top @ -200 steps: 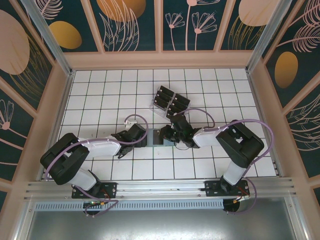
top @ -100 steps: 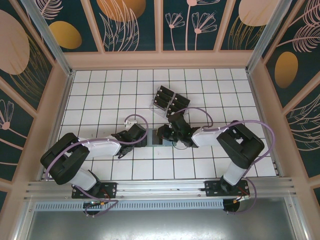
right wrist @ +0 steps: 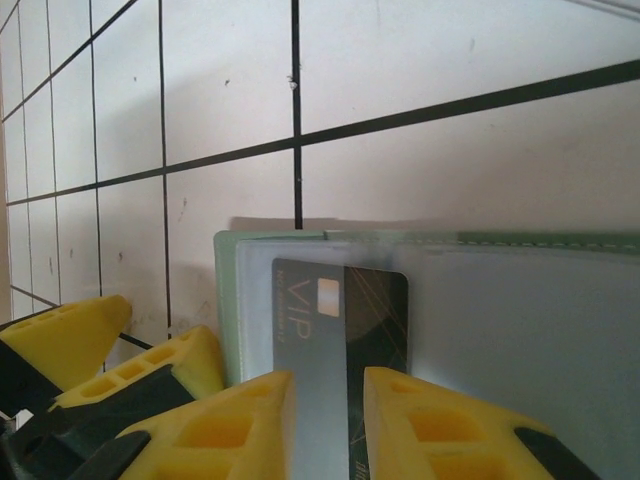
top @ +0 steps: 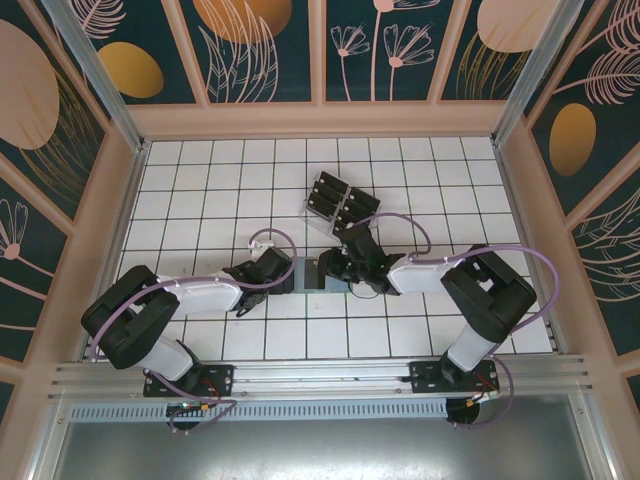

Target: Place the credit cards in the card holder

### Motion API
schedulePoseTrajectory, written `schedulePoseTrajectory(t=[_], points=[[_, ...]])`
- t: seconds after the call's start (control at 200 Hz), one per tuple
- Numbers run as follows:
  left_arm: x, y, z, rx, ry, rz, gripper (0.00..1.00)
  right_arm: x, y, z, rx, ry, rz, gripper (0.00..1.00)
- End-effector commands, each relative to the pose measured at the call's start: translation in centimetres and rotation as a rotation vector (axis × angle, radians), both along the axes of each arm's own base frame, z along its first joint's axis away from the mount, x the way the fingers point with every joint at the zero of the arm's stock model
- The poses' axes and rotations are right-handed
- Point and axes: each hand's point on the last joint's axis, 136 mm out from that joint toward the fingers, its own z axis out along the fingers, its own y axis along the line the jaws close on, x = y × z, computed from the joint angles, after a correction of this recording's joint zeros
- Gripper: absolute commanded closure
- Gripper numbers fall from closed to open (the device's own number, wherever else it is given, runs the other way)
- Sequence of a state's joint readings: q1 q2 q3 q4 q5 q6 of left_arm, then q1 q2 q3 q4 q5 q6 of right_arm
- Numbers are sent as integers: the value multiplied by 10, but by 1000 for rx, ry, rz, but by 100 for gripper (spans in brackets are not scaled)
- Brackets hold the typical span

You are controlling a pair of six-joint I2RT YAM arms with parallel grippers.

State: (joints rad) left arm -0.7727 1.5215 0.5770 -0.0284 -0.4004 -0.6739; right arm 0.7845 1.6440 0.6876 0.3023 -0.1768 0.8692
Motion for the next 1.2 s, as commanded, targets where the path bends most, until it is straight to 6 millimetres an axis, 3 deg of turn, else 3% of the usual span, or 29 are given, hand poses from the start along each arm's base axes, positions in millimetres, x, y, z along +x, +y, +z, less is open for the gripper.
schedulePoseTrajectory(t=[0.0, 0.345, 0.801, 1.001, 1.191], points=[[-7, 3, -16, 20, 39, -14, 1, -4, -9, -16, -52, 17, -8, 75], [-8, 3, -19, 17, 44, -18, 2, -8, -3, -25, -67, 40, 6, 74], [-8, 0, -21, 4, 47, -27, 1, -8, 16, -21, -50, 41, 42, 73], [-8, -1, -21, 1, 47, -28, 1, -10, 23, -19, -62, 38, 65, 64], [-9, 0, -21, -1, 48, -28, 2, -8, 11, -15, -114, 12, 43, 53]])
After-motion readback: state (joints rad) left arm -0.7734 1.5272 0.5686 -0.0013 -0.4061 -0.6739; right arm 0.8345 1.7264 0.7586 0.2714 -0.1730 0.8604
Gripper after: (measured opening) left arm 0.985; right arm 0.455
